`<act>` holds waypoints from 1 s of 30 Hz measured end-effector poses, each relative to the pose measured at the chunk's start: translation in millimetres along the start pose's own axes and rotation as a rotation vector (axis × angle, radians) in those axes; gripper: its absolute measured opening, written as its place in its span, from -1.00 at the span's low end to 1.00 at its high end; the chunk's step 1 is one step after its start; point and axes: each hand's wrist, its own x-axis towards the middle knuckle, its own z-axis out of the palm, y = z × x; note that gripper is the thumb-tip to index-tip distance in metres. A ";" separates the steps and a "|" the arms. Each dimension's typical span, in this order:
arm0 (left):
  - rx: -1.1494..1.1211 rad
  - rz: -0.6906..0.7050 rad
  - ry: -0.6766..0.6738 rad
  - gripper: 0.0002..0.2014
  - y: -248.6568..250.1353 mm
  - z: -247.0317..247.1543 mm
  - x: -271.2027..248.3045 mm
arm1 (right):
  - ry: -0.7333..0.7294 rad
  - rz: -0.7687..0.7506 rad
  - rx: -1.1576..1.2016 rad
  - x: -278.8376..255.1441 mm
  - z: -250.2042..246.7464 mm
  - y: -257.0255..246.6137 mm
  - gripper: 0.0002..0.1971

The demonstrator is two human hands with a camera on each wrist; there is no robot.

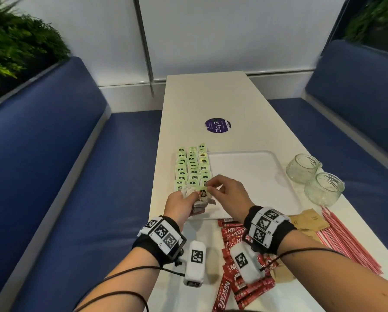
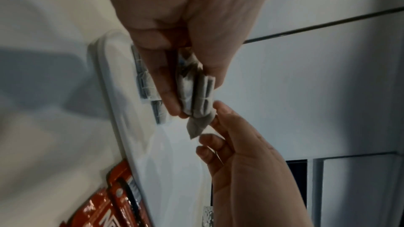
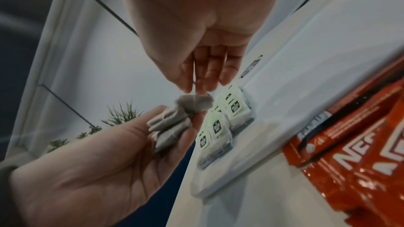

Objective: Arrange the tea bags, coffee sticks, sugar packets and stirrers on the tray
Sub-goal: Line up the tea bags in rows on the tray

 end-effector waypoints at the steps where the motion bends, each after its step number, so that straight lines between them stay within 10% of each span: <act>1: 0.033 0.005 -0.025 -0.87 0.7 -0.3 1.3 | 0.012 0.018 -0.002 3.3 -0.8 2.7 -0.88; 10: 0.111 -0.064 -0.078 -0.86 2.5 -24.2 13.4 | -0.255 0.257 0.049 19.9 -0.2 27.7 -0.94; 30: 0.173 -0.014 -0.013 -0.88 4.0 -47.0 32.5 | 0.092 0.149 -0.070 51.6 9.5 22.5 -0.81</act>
